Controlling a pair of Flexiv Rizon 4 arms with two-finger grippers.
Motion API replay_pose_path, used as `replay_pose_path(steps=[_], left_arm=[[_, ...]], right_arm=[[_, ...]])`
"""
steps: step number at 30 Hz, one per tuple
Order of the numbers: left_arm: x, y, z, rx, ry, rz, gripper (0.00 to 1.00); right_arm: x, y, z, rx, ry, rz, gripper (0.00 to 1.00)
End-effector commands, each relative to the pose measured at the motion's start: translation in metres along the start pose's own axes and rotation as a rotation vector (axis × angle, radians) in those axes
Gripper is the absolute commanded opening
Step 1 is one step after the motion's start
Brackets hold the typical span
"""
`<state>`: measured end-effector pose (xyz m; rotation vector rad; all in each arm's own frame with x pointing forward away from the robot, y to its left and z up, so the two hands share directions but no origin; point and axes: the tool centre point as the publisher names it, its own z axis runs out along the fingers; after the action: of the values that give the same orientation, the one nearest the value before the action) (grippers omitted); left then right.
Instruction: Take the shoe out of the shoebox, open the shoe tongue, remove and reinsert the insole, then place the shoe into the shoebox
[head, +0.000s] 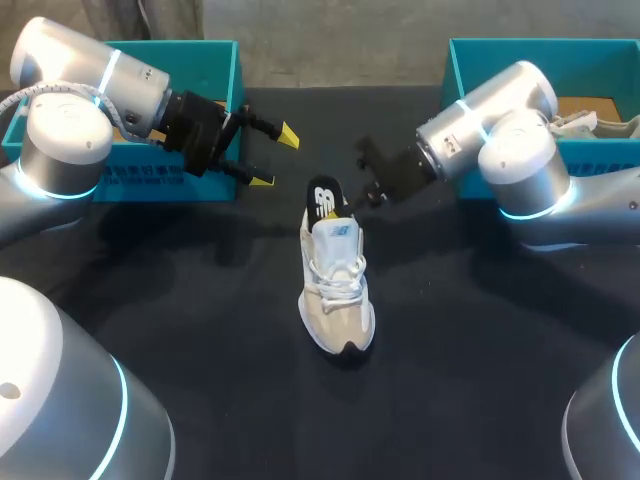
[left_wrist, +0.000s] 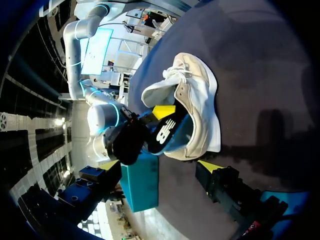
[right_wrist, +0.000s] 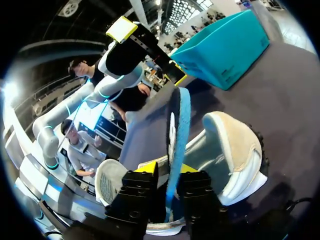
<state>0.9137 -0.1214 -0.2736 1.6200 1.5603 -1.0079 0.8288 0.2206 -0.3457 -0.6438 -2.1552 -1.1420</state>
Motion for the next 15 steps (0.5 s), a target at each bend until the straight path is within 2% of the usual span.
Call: replay_pose_path(steps=[1, 4, 11, 15], left_arm=[[0.000, -0.001, 0.000, -0.002, 0.001, 0.001, 1.00], [0.000, -0.001, 0.000, -0.002, 0.001, 0.001, 1.00], [0.000, -0.001, 0.000, -0.002, 0.001, 0.001, 1.00], [0.000, -0.001, 0.000, -0.002, 0.001, 0.001, 1.00]], right_arm=[[0.003, 0.007, -0.006, 0.015, -0.021, -0.010, 0.33], [0.003, 0.012, -0.011, 0.042, -0.034, -0.023, 0.34], [-0.001, 0.021, -0.021, 0.049, -0.050, -0.039, 0.33], [-0.006, 0.026, -0.019, 0.064, -0.045, -0.052, 0.24]])
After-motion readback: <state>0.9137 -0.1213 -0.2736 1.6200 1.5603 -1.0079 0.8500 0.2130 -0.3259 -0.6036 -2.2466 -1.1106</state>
